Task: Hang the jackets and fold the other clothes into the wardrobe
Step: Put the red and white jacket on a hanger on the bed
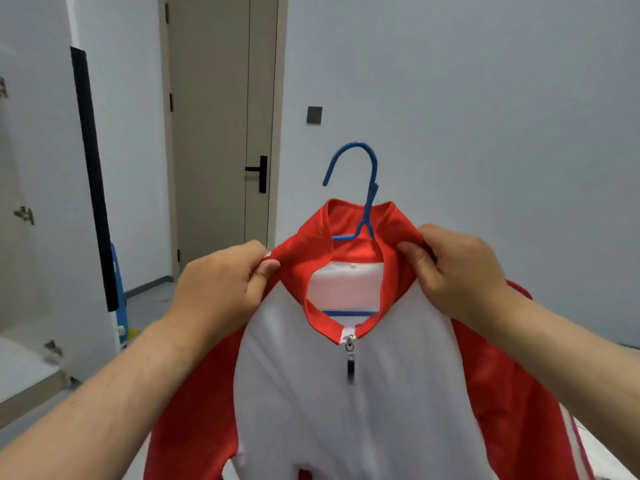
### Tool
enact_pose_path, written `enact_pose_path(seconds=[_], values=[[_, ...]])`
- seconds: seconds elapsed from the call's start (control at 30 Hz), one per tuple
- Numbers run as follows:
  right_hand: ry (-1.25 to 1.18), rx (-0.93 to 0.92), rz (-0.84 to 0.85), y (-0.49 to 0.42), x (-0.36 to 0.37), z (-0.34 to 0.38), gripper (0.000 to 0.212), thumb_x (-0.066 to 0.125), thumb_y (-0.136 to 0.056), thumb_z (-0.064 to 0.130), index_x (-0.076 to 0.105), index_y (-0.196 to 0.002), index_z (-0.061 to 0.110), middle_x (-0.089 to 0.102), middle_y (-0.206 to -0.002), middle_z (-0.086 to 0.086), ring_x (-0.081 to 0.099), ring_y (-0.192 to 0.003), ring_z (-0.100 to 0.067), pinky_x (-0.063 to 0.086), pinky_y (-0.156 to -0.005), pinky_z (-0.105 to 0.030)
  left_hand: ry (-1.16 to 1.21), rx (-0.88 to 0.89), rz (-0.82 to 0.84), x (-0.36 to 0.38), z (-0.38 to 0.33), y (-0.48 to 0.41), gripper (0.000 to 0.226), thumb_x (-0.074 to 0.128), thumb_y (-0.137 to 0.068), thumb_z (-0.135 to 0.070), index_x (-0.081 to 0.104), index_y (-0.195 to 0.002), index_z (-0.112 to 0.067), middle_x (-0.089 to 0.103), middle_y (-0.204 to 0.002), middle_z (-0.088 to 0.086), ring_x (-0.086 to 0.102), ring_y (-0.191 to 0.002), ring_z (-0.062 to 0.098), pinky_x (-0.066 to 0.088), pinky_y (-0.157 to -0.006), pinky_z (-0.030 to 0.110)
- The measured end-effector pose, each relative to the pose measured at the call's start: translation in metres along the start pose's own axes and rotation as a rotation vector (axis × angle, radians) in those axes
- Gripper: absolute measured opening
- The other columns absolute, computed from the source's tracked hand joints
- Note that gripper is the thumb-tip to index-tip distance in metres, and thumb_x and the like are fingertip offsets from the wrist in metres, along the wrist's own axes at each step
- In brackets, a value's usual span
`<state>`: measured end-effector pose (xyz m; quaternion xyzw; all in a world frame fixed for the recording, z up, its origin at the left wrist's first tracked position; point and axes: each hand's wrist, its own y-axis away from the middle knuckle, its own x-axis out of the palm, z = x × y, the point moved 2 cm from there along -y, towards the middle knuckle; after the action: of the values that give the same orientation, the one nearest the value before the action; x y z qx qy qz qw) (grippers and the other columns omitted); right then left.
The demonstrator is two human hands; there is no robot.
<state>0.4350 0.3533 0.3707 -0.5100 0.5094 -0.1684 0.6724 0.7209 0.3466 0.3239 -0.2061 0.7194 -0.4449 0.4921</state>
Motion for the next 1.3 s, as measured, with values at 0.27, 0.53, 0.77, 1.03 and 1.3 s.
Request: enact_pose_path(seconds=[0.27, 0.53, 0.77, 1.03, 1.3], values=[[-0.092, -0.143, -0.060, -0.143, 0.129, 0.036, 0.037, 0.048, -0.097, 0.033, 0.054, -0.078, 0.002, 0.061, -0.076, -0.024, 0.054, -0.069, -0.043, 0.033, -0.060, -0.040, -0.200, -0.044, -0.215, -0.008, 0.149, -0.073, 0.041, 0.035, -0.093, -0.047, 0.054, -0.085, -0.012, 0.062, -0.083, 0.021, 0.057, -0.076, 0.047, 0.037, -0.058, 0.040], [-0.217, -0.142, -0.056, -0.188, 0.309, 0.059, 0.035, 0.047, -0.096, 0.033, 0.059, -0.085, 0.002, 0.062, -0.078, -0.020, 0.057, -0.071, -0.042, 0.036, -0.060, -0.039, -0.337, -0.193, -0.204, 0.041, 0.274, -0.069, 0.038, 0.042, -0.096, -0.042, 0.056, -0.084, -0.009, 0.060, -0.079, 0.016, 0.055, -0.075, 0.042, 0.031, -0.057, 0.038], [-0.251, -0.091, 0.165, -0.227, 0.414, 0.094, 0.037, 0.040, -0.090, 0.043, 0.056, -0.080, 0.011, 0.058, -0.065, -0.008, 0.058, -0.061, -0.037, 0.034, -0.053, -0.032, -0.262, -0.294, 0.052, 0.055, 0.376, -0.084, 0.043, 0.037, -0.094, -0.048, 0.056, -0.074, -0.016, 0.057, -0.069, -0.002, 0.053, -0.067, 0.027, 0.033, -0.052, 0.034], [-0.356, -0.106, 0.411, -0.336, 0.440, 0.184, 0.037, 0.038, -0.090, 0.048, 0.055, -0.074, 0.019, 0.049, -0.064, 0.009, 0.055, -0.061, -0.023, 0.043, -0.050, -0.035, -0.238, -0.449, 0.108, -0.036, 0.473, -0.126, 0.034, 0.039, -0.090, -0.049, 0.047, -0.065, -0.027, 0.047, -0.060, -0.012, 0.051, -0.056, 0.017, 0.031, -0.047, 0.025], [-0.443, -0.164, 0.584, -0.437, 0.434, 0.271, 0.029, 0.045, -0.095, 0.046, 0.048, -0.075, 0.025, 0.041, -0.068, 0.014, 0.041, -0.068, -0.012, 0.033, -0.062, -0.029, -0.281, -0.668, 0.083, -0.140, 0.508, -0.165, 0.046, 0.046, -0.075, -0.067, 0.019, -0.057, -0.035, 0.026, -0.047, -0.015, 0.031, -0.044, 0.009, 0.016, -0.043, 0.015]])
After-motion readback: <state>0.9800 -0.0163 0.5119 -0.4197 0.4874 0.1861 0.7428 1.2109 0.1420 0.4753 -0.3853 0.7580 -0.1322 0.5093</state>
